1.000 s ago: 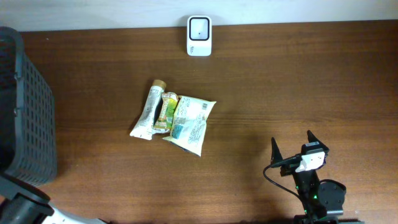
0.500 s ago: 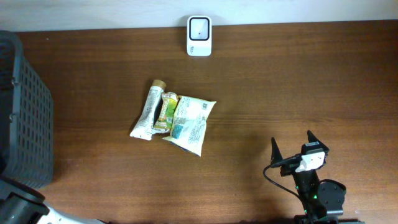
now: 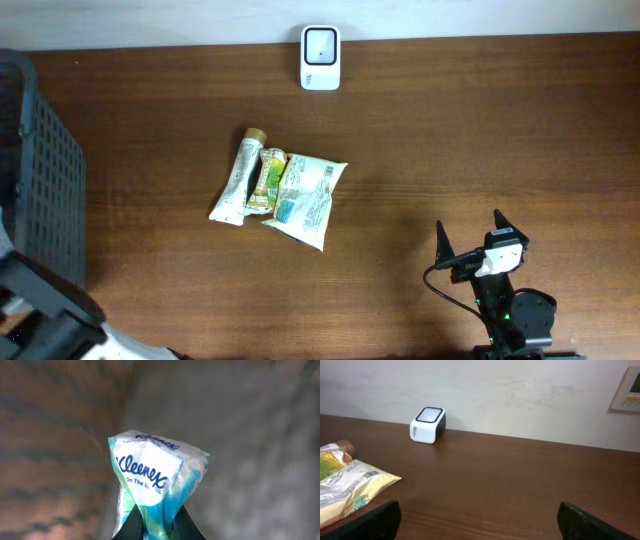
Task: Scan the item barcode
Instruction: 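Reach the left gripper into the basket and grasp a Kleenex tissue pack, then place the Kleenex pack left of the tube and raise the left arm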
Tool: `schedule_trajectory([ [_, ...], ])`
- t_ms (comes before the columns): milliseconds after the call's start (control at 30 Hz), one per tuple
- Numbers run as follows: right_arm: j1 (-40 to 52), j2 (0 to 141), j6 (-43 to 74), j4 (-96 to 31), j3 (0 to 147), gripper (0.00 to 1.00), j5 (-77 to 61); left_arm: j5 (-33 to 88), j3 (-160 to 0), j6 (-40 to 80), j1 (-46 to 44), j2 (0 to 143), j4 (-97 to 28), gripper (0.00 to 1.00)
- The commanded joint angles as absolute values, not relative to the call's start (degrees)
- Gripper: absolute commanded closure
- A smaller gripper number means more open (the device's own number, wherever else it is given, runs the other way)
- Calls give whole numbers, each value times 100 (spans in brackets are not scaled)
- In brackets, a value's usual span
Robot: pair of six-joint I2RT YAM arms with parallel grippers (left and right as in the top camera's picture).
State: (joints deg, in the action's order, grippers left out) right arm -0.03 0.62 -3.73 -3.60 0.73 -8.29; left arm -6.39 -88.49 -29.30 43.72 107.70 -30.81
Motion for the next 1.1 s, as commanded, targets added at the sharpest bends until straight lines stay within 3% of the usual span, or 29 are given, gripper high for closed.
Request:
schedule_trajectory([
  [0,-45,21,-408,-370,32,1,-860,-491,-9826,-2429,3992,9786,-3041,100],
  [167,-45,21,-408,-370,32,1,-860,-200,-10398,-1439,3371,8731,-3087,100],
  [300,-45,21,-405,-370,32,1,-860,1981,-10355,-998,2226,8396,-4423,100],
  [400,-45,21,-408,-370,32,1,-860,1942,-9782,-475,1125,8962,-4519,100],
  [500,-45,21,-405,-370,32,1,-860,878,-9299,-475,403,9712,-4976,100],
  [567,-45,21,-408,-373,32,1,-860,338,-9109,-475,211,10147,-5293,100],
  [733,-45,21,-405,-370,32,1,-860,285,-8646,-473,150,11072,-5358,100],
  [1067,-45,21,-408,-370,32,1,-860,1594,-8350,-471,-397,11850,-5256,100],
])
